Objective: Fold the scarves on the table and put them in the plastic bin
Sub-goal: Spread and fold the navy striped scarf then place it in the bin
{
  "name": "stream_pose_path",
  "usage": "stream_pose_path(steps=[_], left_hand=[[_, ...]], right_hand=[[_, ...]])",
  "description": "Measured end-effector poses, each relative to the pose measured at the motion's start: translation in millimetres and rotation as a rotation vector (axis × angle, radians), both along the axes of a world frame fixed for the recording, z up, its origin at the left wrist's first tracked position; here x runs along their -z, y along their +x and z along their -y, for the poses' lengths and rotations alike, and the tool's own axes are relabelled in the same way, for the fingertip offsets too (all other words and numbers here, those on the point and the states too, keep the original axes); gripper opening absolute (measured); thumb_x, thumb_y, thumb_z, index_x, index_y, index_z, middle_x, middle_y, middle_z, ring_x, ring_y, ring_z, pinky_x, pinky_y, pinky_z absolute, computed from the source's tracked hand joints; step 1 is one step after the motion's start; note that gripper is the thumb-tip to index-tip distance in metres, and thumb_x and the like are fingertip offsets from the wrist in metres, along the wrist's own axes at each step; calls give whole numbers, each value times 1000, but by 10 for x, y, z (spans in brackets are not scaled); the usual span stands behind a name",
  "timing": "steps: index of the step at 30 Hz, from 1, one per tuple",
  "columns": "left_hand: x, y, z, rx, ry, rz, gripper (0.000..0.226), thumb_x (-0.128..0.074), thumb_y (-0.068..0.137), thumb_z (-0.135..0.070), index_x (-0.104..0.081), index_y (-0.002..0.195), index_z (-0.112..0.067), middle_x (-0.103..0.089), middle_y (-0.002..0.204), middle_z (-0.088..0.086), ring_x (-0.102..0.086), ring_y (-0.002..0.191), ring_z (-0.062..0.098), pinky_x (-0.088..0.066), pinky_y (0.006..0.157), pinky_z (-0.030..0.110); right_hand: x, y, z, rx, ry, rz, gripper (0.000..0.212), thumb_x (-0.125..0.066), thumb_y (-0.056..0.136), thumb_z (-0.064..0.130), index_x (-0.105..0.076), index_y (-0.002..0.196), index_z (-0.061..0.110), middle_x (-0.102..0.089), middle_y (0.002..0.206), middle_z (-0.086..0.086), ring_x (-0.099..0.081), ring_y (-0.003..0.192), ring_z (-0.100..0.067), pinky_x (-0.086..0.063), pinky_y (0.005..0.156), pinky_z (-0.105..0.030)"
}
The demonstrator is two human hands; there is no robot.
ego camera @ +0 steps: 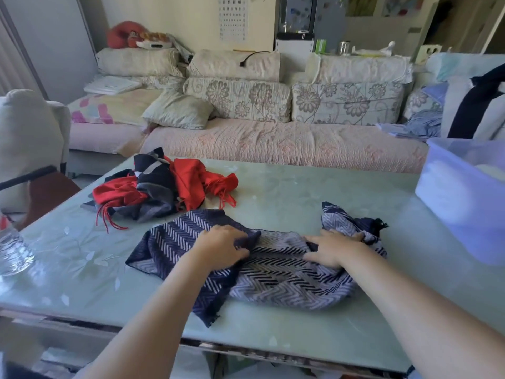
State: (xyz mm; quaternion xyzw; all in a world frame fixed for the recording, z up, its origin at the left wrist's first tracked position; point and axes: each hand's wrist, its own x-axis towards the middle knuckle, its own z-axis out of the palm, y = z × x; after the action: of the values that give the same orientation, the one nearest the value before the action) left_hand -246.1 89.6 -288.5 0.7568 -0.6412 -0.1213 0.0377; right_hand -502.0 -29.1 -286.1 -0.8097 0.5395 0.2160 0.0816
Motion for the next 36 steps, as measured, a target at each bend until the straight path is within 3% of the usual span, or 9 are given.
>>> stream_pose_path(steps=[3, 8, 12, 17, 22, 26, 30, 33, 36], left_hand=[[137, -131, 127, 21, 194, 38, 99, -57, 73, -79, -20, 154, -37, -18, 162, -3, -18, 148, 26, -24, 116, 52], [263, -316, 396, 89, 106, 5, 61, -53, 96, -46, -36, 151, -25, -25, 160, 3, -26, 146, 27, -25, 118, 40], [298, -344, 529, 63, -16, 12, 36, -42, 100, -25, -55, 134, -26, -53, 141, 4, -50, 127, 28, -45, 100, 43], [-124, 92, 535, -297, -479, -3, 38, -49, 84, -6, -65, 112, -26, -69, 101, 10, -65, 93, 34, -52, 74, 38], [-344, 743, 398, -727, -527, 274, 42, -55, 85, -7, -48, 127, -11, -50, 127, 23, -45, 117, 44, -41, 91, 50], [-224, 418, 612, -293, -637, 207, 56, -56, 77, 2, -56, 129, -19, -58, 125, 12, -52, 110, 35, -48, 85, 45], [157, -18, 969, 35, -160, -12, 45, -47, 97, -10, -54, 137, -29, -56, 136, 1, -55, 119, 24, -50, 94, 40], [369, -29, 1097, 103, -91, 108, 39, -48, 101, -25, -51, 139, -31, -52, 133, 2, -56, 114, 28, -52, 89, 44], [374, -28, 1153, 69, -92, 119, 27, -57, 96, -30, -60, 122, -26, -52, 119, 5, -61, 96, 30, -54, 78, 42]], right_hand=[[-52, -185, 107, 139, -9, -70, 64, -39, 96, 67, -18, 154, 49, 0, 168, -5, 4, 153, -33, 1, 103, -84], [-117, -432, 241, 323, -106, -226, 61, -44, 101, 39, -20, 157, 36, 16, 165, -15, 19, 150, -37, 2, 105, -81], [-83, -462, 338, 75, -281, -134, 65, -49, 89, 4, -41, 147, 32, -3, 165, -16, 4, 151, -37, 0, 114, -70], [25, -272, 341, -80, -95, 369, 66, -43, 94, 4, -34, 154, 31, -34, 159, -1, -37, 142, -26, -38, 112, -42], [118, -76, 503, -39, -110, 435, 40, -42, 106, 12, -53, 144, 19, -48, 149, -9, -50, 131, -28, -45, 104, -38], [49, 0, 640, 35, -68, 405, 34, -51, 95, -1, -74, 112, 18, -67, 125, -6, -62, 107, -22, -48, 85, -29], [1, -100, 718, 69, -26, 419, 38, -47, 91, -2, -70, 95, 28, -70, 111, -2, -64, 99, -21, -54, 89, -33], [-27, -282, 748, 53, 24, 314, 27, -59, 88, 7, -74, 99, 27, -70, 104, 4, -65, 98, -19, -53, 87, -31], [-35, -425, 796, 77, 93, 250, 18, -68, 81, 13, -71, 75, 30, -66, 74, 0, -60, 71, -19, -51, 68, -28]])
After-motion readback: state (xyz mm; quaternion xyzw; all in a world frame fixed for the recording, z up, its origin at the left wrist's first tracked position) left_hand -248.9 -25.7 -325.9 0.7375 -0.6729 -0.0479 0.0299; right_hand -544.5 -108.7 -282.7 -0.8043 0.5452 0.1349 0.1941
